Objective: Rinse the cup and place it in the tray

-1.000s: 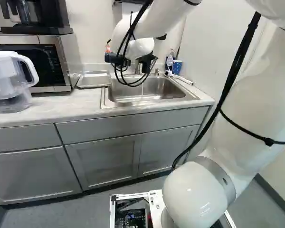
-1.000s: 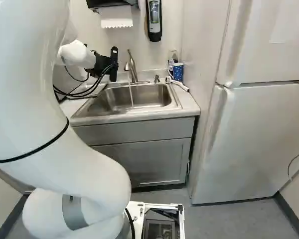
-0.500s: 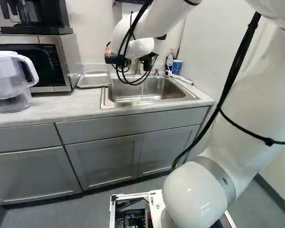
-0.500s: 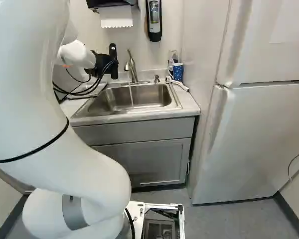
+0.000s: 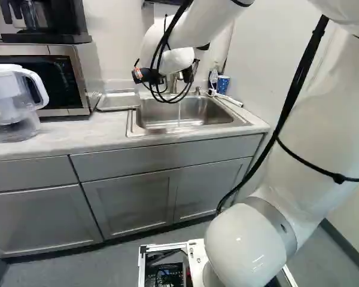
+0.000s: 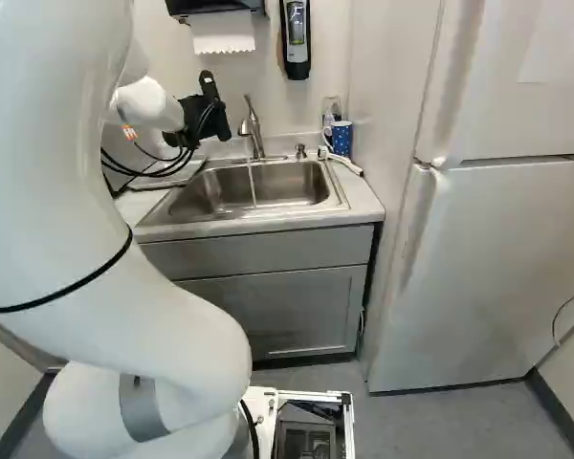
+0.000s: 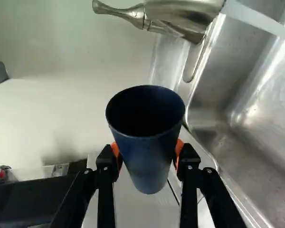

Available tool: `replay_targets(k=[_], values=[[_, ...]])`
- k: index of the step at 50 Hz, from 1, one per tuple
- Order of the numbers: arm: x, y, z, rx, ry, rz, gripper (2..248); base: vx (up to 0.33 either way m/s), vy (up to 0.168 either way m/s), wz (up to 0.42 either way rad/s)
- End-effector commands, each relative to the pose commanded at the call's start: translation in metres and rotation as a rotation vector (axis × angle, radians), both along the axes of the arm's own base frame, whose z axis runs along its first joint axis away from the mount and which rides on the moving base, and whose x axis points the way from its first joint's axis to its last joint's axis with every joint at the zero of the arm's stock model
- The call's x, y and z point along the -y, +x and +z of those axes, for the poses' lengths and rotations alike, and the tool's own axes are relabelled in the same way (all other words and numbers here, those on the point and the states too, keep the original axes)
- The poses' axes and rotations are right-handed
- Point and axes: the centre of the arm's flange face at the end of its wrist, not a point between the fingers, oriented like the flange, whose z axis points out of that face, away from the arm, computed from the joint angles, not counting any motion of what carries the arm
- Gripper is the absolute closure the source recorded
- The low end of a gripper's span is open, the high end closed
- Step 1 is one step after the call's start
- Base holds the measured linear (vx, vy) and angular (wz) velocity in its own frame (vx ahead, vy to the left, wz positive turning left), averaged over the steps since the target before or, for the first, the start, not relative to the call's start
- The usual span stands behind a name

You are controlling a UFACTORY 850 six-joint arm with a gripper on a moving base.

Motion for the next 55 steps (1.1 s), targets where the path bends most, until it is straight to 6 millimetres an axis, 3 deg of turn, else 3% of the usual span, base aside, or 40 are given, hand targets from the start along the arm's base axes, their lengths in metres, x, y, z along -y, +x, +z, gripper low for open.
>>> replay_targets(k=[55], values=[[0.0,0.0,0.0,0.175,-0.517,0.192,127,0.0,0.0,0.0]])
